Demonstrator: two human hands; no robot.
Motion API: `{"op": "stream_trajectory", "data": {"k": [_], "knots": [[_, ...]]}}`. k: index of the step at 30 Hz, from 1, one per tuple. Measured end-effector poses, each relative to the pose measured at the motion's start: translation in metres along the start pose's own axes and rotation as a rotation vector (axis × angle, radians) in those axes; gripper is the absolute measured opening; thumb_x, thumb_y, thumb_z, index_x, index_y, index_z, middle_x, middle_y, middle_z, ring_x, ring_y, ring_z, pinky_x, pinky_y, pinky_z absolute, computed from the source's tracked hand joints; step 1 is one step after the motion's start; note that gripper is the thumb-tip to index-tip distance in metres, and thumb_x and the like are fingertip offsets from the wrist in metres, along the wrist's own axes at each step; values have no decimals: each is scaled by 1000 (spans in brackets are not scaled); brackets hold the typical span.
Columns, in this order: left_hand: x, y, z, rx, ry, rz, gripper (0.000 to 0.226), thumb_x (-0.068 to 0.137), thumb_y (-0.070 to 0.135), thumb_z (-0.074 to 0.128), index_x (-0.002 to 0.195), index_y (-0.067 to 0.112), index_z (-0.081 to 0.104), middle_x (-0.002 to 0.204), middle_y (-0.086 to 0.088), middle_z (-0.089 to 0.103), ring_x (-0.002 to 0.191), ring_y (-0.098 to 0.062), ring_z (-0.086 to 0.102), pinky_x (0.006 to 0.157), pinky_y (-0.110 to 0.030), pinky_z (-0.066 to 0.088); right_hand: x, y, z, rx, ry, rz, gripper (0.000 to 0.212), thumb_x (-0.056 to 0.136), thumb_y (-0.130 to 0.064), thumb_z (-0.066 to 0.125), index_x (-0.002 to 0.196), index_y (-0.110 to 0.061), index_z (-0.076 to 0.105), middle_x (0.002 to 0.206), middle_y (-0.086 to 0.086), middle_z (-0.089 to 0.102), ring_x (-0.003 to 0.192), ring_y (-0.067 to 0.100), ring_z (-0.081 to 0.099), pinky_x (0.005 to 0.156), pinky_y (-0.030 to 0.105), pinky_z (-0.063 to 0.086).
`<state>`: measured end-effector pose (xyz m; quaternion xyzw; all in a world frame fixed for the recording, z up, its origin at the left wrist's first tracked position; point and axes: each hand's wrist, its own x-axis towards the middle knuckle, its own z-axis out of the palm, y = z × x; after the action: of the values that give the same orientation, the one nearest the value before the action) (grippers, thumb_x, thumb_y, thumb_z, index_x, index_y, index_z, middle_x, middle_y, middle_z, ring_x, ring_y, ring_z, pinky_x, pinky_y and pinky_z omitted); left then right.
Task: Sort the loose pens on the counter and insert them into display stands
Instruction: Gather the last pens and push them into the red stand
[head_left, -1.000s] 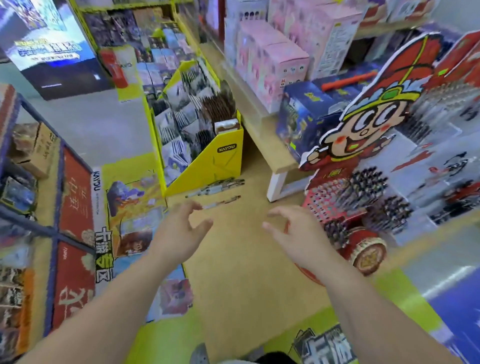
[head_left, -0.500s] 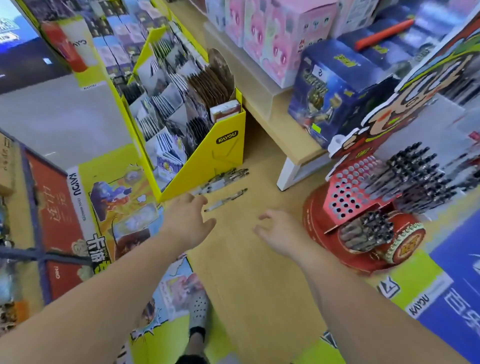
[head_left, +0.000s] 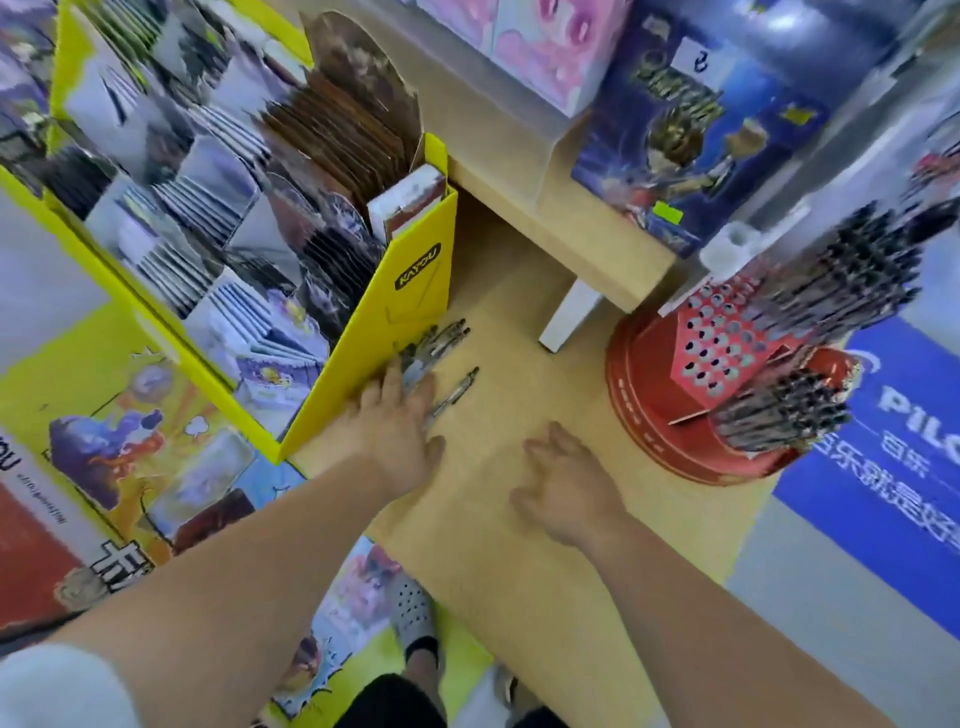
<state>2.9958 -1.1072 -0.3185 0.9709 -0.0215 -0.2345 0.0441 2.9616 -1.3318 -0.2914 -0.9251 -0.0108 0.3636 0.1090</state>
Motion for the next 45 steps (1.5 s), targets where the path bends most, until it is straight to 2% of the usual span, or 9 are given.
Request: {"op": "stream_trajectory", "data": {"k": [7, 12, 15, 20, 24, 34, 37, 41, 45], "knots": [[7, -2, 29, -82, 182, 97, 45, 97, 33, 56, 141, 27, 51, 157, -8, 30, 127, -39, 36, 102, -52, 41, 16, -8, 7, 66, 83, 64, 57, 98, -53, 48, 152, -37, 38, 165, -4, 12, 150, 26, 15, 113, 41, 37], [-10, 4, 46, -124, 228, 228, 34, 85, 18, 70, 118, 25, 67, 141, -7, 48, 109, -38, 50, 83, -49, 53, 18, -22, 22, 405, 257, 88, 41, 99, -44, 52, 132, -21, 62, 129, 2, 50, 124, 29, 46, 103, 31, 40], [-24, 9, 55, -172, 234, 306, 30, 85, 18, 68, 115, 24, 70, 138, -6, 53, 106, -37, 52, 81, -49, 55, 19, -29, 32, 661, 307, 179, 40, 98, -40, 57, 129, -16, 61, 112, 0, 59, 108, 22, 58, 84, 23, 40], [-35, 15, 59, -383, 208, 408, 36, 91, 19, 50, 124, 23, 64, 130, -10, 62, 109, -37, 60, 92, -42, 51, 25, -31, 45, 627, 362, 313, 40, 90, -49, 65, 117, -20, 64, 108, -2, 68, 94, 19, 65, 73, 28, 48], [-33, 11, 43, -528, 114, 200, 47, 89, 9, 66, 135, 13, 59, 123, -11, 63, 108, -31, 59, 88, -34, 47, 28, -33, 43, 623, 373, 344, 37, 88, -48, 69, 112, -21, 64, 97, -5, 66, 81, 14, 57, 67, 26, 41], [-17, -1, 30, -394, -87, 71, 23, 82, 22, 75, 102, 13, 67, 89, -3, 64, 83, -22, 59, 64, -27, 40, 16, -39, 48, 608, 365, 425, 41, 78, -51, 69, 104, -20, 59, 92, -5, 64, 79, 17, 62, 60, 27, 46], [-15, -4, 29, -374, -128, 43, 20, 82, 25, 76, 97, 16, 65, 86, -1, 66, 82, -21, 62, 64, -28, 44, 15, -40, 51, 564, 341, 433, 43, 79, -59, 70, 84, -17, 62, 76, -5, 64, 68, 16, 62, 54, 26, 44], [-13, -7, 24, -345, -175, 24, 14, 81, 25, 76, 84, 20, 63, 77, -1, 68, 77, -22, 68, 70, -33, 55, 14, -36, 56, 604, 315, 421, 30, 82, -40, 68, 71, -13, 64, 64, 0, 62, 59, 20, 61, 46, 23, 38], [-14, -9, 22, -392, -159, -3, 16, 80, 18, 75, 82, 21, 60, 82, 1, 68, 71, -16, 66, 57, -24, 45, 8, -26, 56, 760, 408, 429, 25, 86, -28, 65, 78, -4, 67, 69, 10, 68, 64, 28, 65, 53, 34, 50]]}}
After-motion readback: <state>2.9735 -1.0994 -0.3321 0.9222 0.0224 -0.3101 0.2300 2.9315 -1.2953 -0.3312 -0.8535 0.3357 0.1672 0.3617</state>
